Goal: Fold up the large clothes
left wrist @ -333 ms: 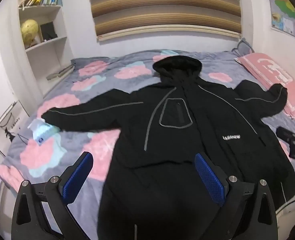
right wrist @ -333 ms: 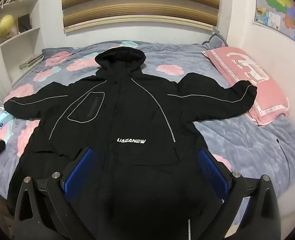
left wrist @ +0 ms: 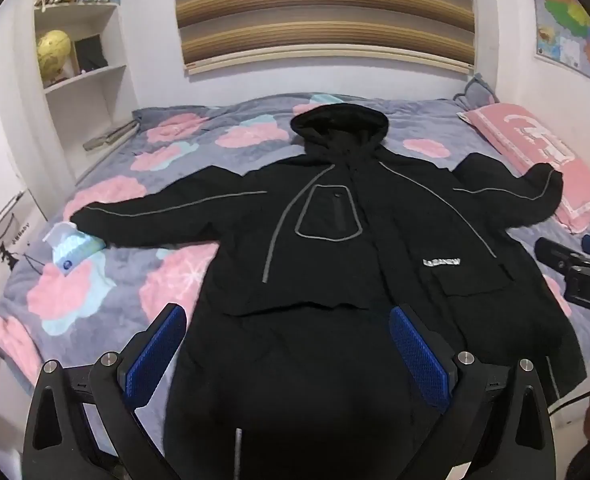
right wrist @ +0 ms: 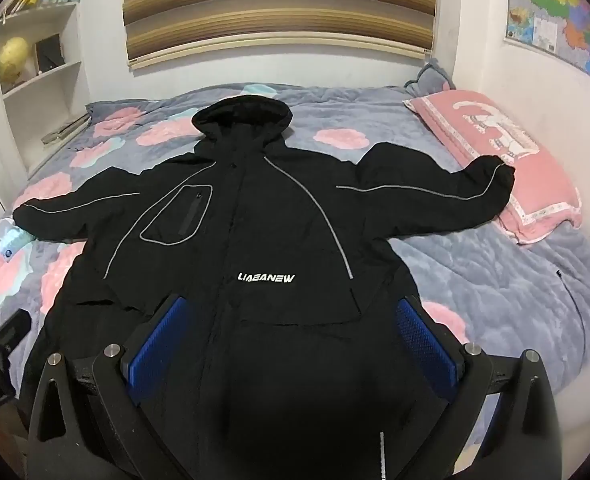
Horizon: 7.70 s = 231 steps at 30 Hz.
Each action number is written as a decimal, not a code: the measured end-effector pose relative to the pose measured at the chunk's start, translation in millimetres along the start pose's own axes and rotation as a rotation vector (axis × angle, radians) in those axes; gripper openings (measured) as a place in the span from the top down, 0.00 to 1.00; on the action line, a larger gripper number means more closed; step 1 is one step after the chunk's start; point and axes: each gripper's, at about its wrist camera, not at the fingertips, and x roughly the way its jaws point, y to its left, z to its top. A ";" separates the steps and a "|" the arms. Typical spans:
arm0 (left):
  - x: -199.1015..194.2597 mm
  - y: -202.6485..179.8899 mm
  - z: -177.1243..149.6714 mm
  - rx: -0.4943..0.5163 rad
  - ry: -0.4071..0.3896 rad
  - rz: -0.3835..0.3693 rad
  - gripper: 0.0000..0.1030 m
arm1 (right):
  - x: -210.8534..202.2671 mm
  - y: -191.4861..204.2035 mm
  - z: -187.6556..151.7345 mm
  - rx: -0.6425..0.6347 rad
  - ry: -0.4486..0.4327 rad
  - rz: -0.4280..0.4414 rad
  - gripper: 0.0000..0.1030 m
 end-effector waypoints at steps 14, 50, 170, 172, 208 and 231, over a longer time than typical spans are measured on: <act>-10.9 -15.3 10.5 -0.054 -0.056 0.022 0.02 | 6.8 -17.8 -2.6 0.018 0.013 0.014 0.00; 159.6 70.2 111.3 0.016 0.036 -0.137 0.02 | 153.3 67.4 89.9 -0.021 0.156 -0.117 0.00; 252.8 163.1 181.8 -0.269 0.256 -0.257 0.40 | 243.4 130.6 232.8 -0.139 0.271 0.294 0.68; 265.6 134.5 189.4 -0.233 0.265 -0.304 0.40 | 236.6 86.8 237.1 -0.106 0.256 0.205 0.67; 402.0 -18.4 143.8 -0.015 0.724 -0.122 0.38 | 320.0 -45.0 121.2 -0.030 0.584 0.119 0.42; 410.7 -150.0 203.5 0.159 0.634 -0.356 0.38 | 295.3 -484.8 153.2 0.610 0.358 -0.295 0.27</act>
